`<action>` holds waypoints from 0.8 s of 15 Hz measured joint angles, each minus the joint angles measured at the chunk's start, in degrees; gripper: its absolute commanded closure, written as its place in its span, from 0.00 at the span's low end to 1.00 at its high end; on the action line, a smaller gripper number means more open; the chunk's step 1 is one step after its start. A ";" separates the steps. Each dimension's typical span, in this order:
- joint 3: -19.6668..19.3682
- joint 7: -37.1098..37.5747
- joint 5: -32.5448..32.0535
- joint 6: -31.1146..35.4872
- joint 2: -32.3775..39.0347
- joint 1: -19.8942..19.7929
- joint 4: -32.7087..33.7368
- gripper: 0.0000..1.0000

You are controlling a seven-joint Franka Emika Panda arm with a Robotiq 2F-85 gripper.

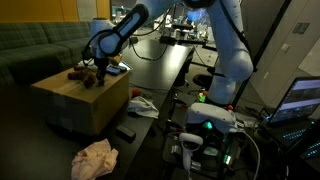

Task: Place the turnip plushie on the table, then the duster on the box, then the left duster on the table, then the blue sponge on the box, then the white towel on the table, then the white cloth on the box, then the small brown object on the table, then the duster on the box, then the moose on the table, and finally, the peach shirt on the box

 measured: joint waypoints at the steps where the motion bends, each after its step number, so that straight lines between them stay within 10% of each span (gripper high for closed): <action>1: 0.00 -0.39 0.00 -0.38 -0.33 0.00 -0.08 0.98; 12: -0.03 -2.99 0.00 -0.94 -14.58 -1.73 -14.32 0.98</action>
